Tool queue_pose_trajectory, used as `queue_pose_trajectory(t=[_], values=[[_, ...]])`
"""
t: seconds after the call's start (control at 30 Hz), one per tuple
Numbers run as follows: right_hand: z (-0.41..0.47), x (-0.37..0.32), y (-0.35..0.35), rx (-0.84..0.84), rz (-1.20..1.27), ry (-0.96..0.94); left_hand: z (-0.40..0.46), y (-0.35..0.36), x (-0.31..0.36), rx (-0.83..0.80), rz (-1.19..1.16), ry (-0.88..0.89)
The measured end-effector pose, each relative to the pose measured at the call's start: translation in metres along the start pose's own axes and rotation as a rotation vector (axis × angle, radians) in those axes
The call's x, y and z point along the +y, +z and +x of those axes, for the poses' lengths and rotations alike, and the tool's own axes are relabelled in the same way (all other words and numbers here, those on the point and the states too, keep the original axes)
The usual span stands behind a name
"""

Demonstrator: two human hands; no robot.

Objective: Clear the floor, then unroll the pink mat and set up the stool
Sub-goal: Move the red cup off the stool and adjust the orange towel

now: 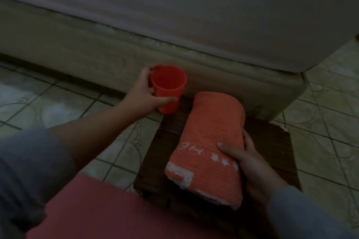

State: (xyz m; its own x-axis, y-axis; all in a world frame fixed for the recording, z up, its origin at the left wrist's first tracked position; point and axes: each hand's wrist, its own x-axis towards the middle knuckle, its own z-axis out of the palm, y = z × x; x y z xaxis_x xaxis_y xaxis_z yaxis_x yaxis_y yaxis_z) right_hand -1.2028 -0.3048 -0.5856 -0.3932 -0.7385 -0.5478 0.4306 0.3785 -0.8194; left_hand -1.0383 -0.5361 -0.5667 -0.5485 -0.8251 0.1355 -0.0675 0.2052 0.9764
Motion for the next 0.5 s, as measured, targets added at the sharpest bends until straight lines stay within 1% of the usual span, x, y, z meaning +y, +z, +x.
queue_pose_trajectory(t=[0.07,0.23,0.33,0.5], values=[[0.004,0.0,0.009,-0.007,0.015,-0.012,-0.005,-0.032,-0.011,0.085,0.032,0.001],[0.011,0.004,0.029,-0.028,0.02,-0.03,-0.022,-0.087,-0.051,0.279,0.141,-0.099],[0.013,0.005,0.036,-0.044,0.025,-0.027,-0.031,-0.108,-0.076,0.344,0.258,-0.148],[0.015,0.004,0.044,-0.066,0.005,-0.016,-0.043,-0.133,-0.113,0.416,0.36,-0.259]])
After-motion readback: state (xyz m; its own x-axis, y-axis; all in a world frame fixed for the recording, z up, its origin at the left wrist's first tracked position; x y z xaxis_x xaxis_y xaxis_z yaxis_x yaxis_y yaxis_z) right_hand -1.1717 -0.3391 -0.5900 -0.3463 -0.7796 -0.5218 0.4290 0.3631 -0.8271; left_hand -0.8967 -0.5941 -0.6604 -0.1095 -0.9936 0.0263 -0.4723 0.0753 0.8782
